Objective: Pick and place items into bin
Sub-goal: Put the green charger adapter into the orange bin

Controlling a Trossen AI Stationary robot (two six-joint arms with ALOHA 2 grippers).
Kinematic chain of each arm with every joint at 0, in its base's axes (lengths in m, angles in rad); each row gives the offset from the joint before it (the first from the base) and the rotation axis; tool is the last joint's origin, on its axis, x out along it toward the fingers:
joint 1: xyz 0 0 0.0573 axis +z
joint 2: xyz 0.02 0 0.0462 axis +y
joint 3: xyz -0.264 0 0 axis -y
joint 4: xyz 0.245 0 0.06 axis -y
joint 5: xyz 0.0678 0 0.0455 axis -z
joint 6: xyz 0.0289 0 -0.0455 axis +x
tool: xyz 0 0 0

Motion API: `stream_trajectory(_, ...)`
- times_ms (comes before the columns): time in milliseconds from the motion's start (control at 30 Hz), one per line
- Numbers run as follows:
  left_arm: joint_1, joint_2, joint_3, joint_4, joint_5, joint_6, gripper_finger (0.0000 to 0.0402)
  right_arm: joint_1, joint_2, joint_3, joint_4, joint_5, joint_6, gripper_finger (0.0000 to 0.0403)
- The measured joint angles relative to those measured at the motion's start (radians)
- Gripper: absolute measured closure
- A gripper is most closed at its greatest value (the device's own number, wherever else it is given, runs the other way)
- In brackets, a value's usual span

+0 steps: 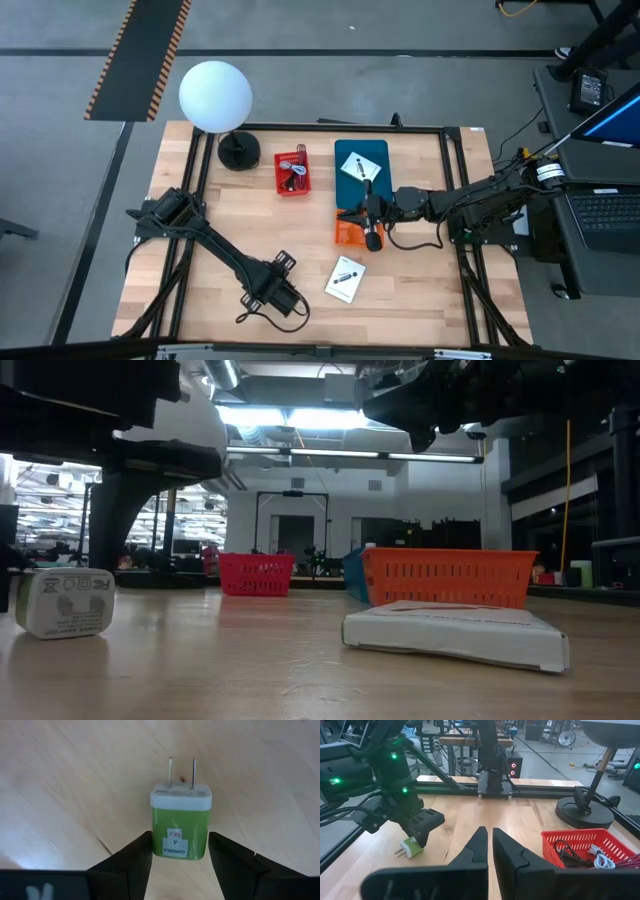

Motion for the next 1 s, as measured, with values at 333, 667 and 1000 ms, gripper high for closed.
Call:
stream_trajectory(333,0.000,0.000,0.000,0.013,0.008,0.000,0.0215,0.000,0.000,0.000,0.000,0.000,0.000,0.0393)
stream_trajectory(667,0.001,-0.001,0.001,0.018,0.008,0.011,0.0265,0.000,0.000,0.000,0.000,0.000,0.002,0.0393)
stream_trajectory(1000,0.025,-0.042,0.001,-0.023,0.007,0.011,0.0265,0.000,0.000,0.000,-0.003,0.000,0.004,0.0393)
